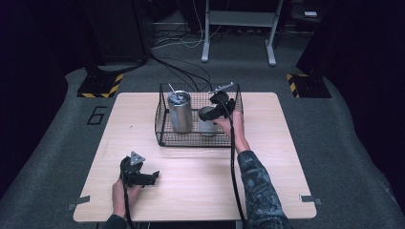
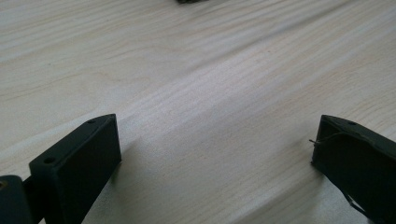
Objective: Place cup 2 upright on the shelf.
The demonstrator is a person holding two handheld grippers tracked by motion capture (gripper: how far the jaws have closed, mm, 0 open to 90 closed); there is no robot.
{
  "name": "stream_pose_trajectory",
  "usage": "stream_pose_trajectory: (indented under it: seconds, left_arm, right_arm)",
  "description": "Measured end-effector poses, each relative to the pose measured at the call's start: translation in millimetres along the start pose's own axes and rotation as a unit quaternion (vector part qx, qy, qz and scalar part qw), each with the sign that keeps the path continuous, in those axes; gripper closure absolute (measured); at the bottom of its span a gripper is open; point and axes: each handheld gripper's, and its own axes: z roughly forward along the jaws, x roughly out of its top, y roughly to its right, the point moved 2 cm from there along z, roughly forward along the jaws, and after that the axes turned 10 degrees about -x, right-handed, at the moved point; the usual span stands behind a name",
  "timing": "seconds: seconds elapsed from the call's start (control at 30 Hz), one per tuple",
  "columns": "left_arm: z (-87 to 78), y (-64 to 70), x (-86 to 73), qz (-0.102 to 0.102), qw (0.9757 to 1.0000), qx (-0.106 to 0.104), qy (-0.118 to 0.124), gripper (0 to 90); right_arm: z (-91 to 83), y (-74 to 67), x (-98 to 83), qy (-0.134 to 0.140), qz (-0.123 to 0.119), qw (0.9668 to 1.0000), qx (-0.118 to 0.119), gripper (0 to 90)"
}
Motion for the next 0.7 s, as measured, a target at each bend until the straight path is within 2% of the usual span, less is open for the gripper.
stream_pose_trajectory:
  seconds: [0.23,0.37,0.57,0.7]
  left_arm:
    - [0.1,0.1,0.0,0.001,1.0000,0.000,0.000,0.9]
    - [0.1,0.1,0.0,0.001,1.0000,0.000,0.000,0.8]
    - [0.0,0.2,0.0,0.001,1.0000,0.000,0.000,0.9]
    - [0.1,0.2,0.0,0.001,1.0000,0.000,0.000,0.9]
  right_arm:
    - [-38.8,-5.6,-2.0,0.032,-0.025,0.9990,0.017,0.0]
    - [-62.5,-12.6,-6.6,0.047,-0.046,0.9977,0.019,0.0]
    - [-93.7,-21.8,-21.6,0.063,-0.069,0.9954,0.021,0.0]
    - [-108.6,-21.2,-35.9,0.067,-0.079,0.9945,0.015,0.0]
